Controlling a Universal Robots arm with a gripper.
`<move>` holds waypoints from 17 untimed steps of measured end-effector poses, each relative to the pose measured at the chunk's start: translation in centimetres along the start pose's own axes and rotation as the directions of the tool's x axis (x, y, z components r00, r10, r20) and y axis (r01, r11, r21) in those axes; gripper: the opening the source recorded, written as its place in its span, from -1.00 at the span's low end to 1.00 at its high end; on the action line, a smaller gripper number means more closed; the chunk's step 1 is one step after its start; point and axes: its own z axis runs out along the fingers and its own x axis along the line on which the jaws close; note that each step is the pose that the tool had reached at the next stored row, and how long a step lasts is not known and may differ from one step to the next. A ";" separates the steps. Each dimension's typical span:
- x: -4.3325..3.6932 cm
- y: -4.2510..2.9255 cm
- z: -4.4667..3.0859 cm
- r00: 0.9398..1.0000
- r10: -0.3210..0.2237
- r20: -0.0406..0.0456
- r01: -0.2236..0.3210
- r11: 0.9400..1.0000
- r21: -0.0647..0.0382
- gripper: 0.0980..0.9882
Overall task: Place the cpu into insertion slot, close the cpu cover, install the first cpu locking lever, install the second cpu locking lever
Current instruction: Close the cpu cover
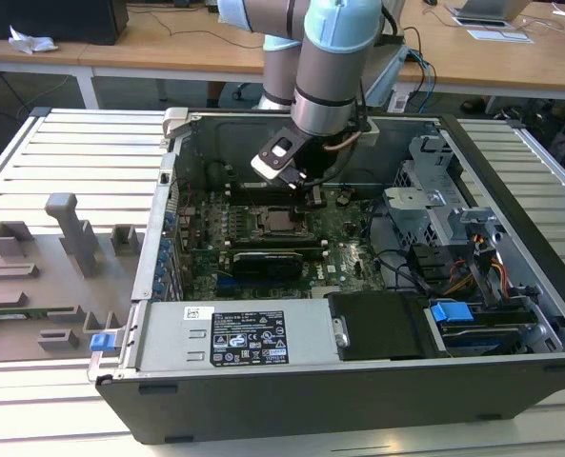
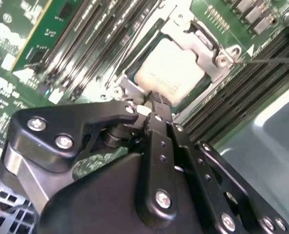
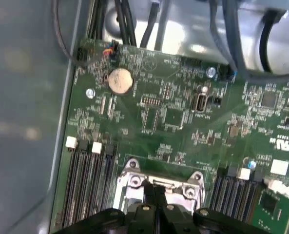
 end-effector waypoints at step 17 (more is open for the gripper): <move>-1.35 -3.94 -0.38 1.000 -0.005 -0.009 0.005 1.000 -0.003 -0.98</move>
